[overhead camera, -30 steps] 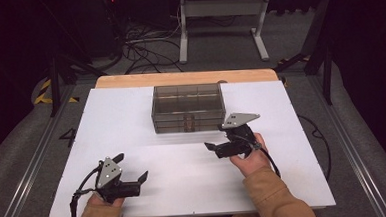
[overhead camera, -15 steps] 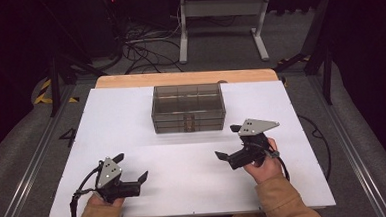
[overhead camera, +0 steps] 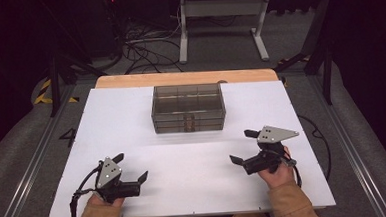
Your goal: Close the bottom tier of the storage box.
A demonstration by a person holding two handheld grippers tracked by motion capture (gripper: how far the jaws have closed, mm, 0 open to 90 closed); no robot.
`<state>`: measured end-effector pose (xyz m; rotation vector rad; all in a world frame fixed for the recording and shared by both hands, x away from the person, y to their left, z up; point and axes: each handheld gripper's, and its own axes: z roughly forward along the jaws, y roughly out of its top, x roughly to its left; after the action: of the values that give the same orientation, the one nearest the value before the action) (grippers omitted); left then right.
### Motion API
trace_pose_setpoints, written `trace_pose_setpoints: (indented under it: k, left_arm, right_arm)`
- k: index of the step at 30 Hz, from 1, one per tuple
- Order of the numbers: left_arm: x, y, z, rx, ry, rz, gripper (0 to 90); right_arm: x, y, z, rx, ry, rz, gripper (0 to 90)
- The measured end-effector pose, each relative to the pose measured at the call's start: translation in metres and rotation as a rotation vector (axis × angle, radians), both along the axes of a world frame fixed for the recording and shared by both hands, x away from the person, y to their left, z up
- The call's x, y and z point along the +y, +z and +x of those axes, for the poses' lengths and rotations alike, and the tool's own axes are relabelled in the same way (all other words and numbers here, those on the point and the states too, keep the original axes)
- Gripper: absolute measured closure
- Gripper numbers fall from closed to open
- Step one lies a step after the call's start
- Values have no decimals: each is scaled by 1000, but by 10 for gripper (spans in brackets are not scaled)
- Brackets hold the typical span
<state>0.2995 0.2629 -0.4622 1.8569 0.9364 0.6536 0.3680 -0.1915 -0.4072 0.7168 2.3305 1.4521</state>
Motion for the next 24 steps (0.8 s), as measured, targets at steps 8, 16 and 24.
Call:
trace_pose_setpoints:
  k: [8,16,24]
  left_arm:
    - [0,0,0,0,3,1,8]
    - [0,0,-1,-3,7,-10,9]
    - [0,0,-1,-5,1,-7,8]
  right_arm:
    - [-21,-21,-8,7,-30,27,0]
    - [-29,-36,-14,26,-49,44,0]
    - [-33,-46,-17,47,-52,46,0]
